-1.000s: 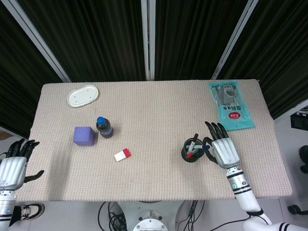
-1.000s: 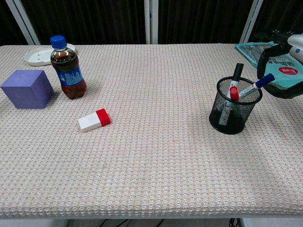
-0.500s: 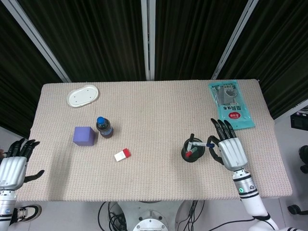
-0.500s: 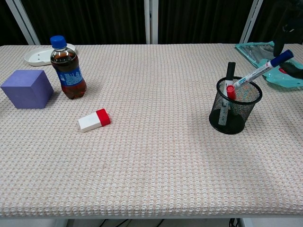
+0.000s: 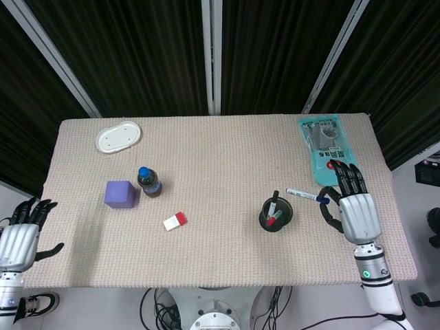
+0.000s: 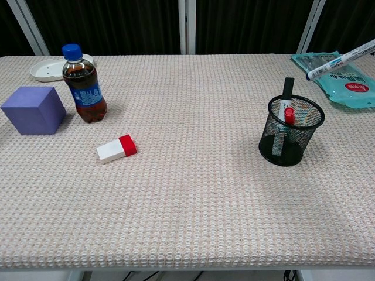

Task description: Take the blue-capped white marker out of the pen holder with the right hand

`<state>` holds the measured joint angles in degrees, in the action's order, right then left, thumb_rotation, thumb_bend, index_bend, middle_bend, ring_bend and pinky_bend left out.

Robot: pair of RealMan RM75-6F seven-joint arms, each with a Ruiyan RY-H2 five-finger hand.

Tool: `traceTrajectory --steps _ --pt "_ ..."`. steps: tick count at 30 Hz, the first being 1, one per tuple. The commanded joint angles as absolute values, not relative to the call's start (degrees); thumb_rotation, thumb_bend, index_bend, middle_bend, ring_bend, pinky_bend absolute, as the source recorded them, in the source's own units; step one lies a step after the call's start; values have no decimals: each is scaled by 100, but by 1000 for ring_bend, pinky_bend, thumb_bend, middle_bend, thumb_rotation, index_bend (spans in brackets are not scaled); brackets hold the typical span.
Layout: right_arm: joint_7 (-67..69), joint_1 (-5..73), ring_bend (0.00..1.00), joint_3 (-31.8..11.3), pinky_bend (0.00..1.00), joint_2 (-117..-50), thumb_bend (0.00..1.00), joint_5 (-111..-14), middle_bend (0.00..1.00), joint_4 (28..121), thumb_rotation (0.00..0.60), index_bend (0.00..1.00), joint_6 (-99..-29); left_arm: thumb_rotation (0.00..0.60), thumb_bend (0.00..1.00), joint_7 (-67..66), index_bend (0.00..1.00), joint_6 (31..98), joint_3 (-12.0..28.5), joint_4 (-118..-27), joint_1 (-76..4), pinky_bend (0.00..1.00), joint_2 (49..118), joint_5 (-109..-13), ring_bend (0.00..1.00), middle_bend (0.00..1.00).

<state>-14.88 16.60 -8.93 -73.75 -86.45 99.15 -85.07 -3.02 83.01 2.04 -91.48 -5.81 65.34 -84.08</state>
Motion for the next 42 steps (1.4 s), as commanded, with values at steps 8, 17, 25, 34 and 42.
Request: traceTrajectory --steps 8,17,25,34,42 --pt "-1526 1790 0 -947 0 -7949 355 -8149 26 8791 600 735 -8085 600 129 -255 172 8231 202 -9069 -583 77 6555 -8335 0 120" --pt "-1600 1830 0 -774 0 -8255 355 -8097 24 8349 600 727 -7842 600 130 -117 172 8204 206 -8956 -568 77 6596 -8284 0 120" --pt "-1520 1771 0 -578 0 -8252 343 -8228 23 8298 600 634 -7783 600 130 -77 172 8270 197 -8951 -535 77 6580 -8329 0 120" --pt "-1437 1741 0 -258 0 -7735 187 -8367 0 8888 600 75 -7424 600 129 -101 172 8290 200 -8980 -519 76 6571 -8329 0 120" --pt "-1230 1652 0 4 0 -7302 124 -8827 0 9302 600 0 -7529 600 129 -149 172 8269 201 -9011 -537 77 6580 -8341 0 120"
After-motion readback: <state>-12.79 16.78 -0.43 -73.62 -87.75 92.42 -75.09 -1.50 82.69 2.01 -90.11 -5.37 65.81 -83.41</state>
